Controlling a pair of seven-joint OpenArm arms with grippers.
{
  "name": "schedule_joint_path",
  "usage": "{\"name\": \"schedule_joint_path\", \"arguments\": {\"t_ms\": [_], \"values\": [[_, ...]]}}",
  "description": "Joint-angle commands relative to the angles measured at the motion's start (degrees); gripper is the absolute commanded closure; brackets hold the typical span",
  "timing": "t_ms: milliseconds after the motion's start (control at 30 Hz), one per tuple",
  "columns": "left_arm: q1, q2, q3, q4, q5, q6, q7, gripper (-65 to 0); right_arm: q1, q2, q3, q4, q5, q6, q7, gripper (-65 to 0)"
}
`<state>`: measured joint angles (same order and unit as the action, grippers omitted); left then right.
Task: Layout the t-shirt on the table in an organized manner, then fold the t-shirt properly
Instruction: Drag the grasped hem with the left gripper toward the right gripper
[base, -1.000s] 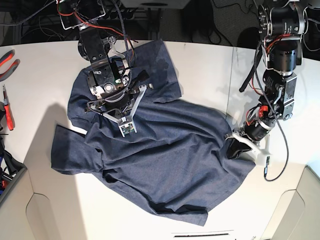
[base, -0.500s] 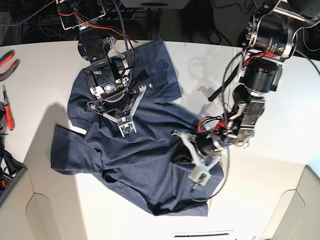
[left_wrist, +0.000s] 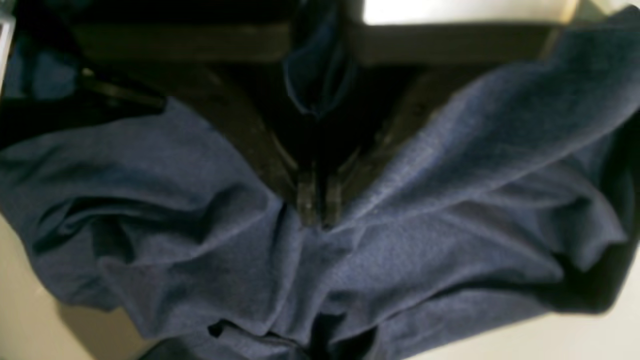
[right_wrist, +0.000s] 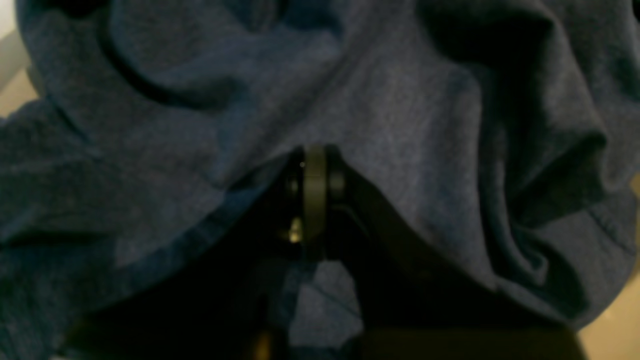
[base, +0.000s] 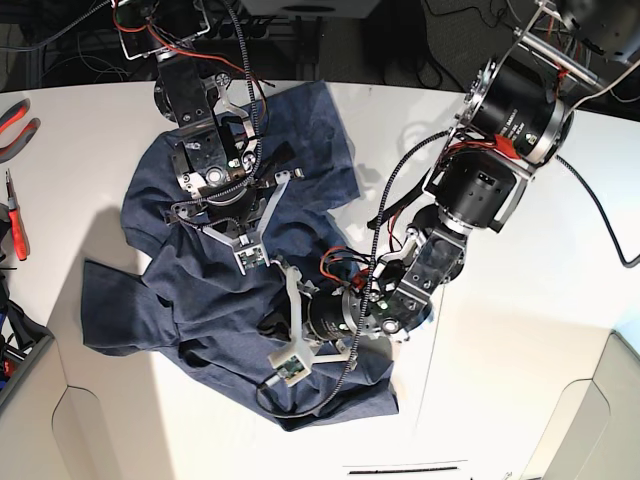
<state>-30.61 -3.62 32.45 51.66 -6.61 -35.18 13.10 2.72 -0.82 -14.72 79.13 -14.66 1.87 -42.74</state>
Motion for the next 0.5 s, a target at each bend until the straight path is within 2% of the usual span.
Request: {"name": "schedule_joint_path", "arguments": {"t_ms": [0, 133, 267, 367, 467], "values": [[-2.58, 1.09, 0.5, 0.9, -1.25, 0.22, -1.68, 0.0, 0.26, 0.0, 0.13, 0.17, -0.35, -0.2, -1.95, 0.0], [-3.87, 3.19, 2.16, 0.9, -1.25, -0.39, -1.57, 0.0, 0.26, -0.07, 0.13, 0.17, -0.35, -0.17, -0.94, 0.0], [-3.93, 6.45, 2.16, 0.9, -1.29, -4.82, -1.51, 0.0, 0.26, -0.85, 0.15, 0.17, -0.35, -0.2, -0.76, 0.0], [-3.98, 8.66, 2.4, 0.9, -2.08, -4.82, -1.55, 0.0, 0.26, -1.6, 0.13, 0.17, -0.35, -0.17, -0.76, 0.0], [-4.46, 9.31, 4.92, 0.9, -4.26, -4.82, -1.42, 0.0, 0.22, -1.86, 0.15, 0.13, -0.39, -0.22, -0.85, 0.0]]}}
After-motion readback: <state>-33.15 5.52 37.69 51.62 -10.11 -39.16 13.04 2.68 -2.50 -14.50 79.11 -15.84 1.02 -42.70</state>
